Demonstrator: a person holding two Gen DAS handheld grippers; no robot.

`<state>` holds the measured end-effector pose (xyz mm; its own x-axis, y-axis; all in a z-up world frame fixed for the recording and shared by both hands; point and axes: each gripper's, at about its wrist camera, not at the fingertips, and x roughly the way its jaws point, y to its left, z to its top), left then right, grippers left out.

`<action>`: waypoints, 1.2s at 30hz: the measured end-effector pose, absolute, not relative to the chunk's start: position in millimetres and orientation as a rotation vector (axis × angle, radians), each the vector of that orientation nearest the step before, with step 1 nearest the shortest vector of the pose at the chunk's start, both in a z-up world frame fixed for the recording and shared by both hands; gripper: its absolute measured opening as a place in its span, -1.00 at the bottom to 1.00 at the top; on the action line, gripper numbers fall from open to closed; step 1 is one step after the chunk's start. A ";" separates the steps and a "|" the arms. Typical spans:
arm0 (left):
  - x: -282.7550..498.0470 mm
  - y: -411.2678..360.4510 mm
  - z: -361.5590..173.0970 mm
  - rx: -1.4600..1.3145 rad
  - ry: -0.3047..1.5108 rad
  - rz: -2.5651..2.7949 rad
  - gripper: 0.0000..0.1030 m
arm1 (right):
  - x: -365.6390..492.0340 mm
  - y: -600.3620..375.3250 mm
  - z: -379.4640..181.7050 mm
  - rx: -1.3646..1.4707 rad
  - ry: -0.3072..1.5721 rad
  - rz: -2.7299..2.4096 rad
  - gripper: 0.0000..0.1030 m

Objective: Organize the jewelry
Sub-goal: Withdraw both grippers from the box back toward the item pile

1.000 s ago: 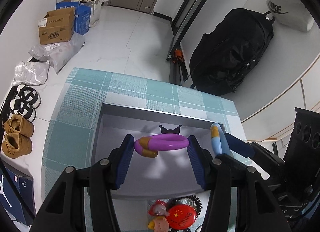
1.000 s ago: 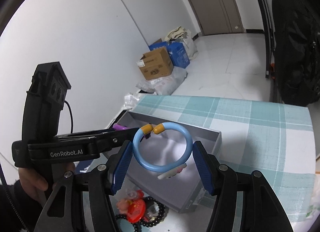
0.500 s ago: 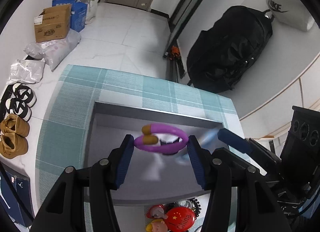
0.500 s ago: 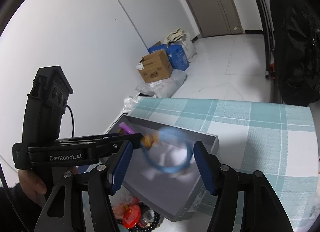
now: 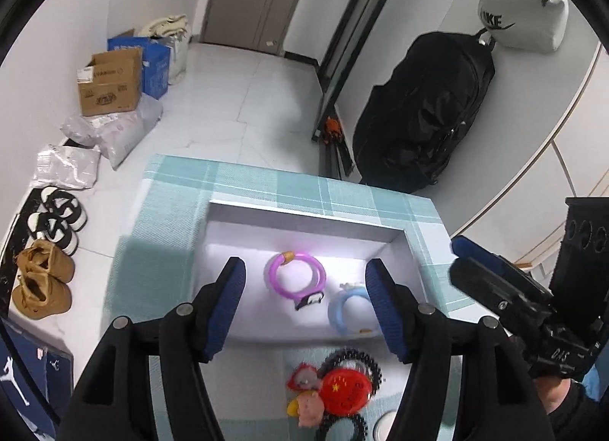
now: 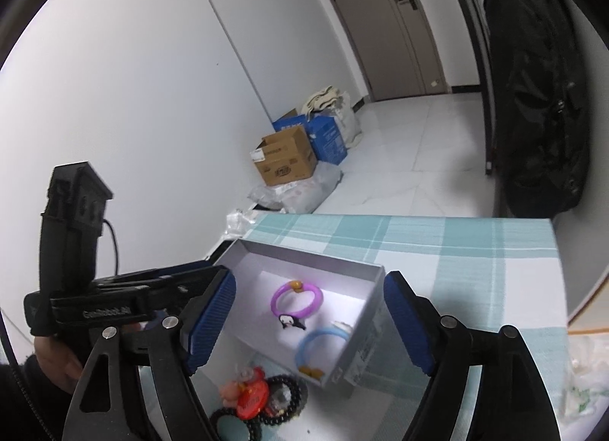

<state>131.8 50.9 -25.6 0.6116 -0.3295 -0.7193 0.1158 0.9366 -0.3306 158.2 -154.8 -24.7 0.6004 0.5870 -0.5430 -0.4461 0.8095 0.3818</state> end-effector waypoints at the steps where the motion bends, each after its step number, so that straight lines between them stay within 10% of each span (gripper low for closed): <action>1: 125.9 52.6 -24.1 -0.263 0.865 -0.247 0.18 | 152.8 -157.1 -22.2 0.210 0.697 0.596 0.59; 36: 48.6 17.2 -69.8 -0.157 1.049 -0.215 0.40 | 36.5 -168.5 -42.4 0.070 0.817 0.512 0.95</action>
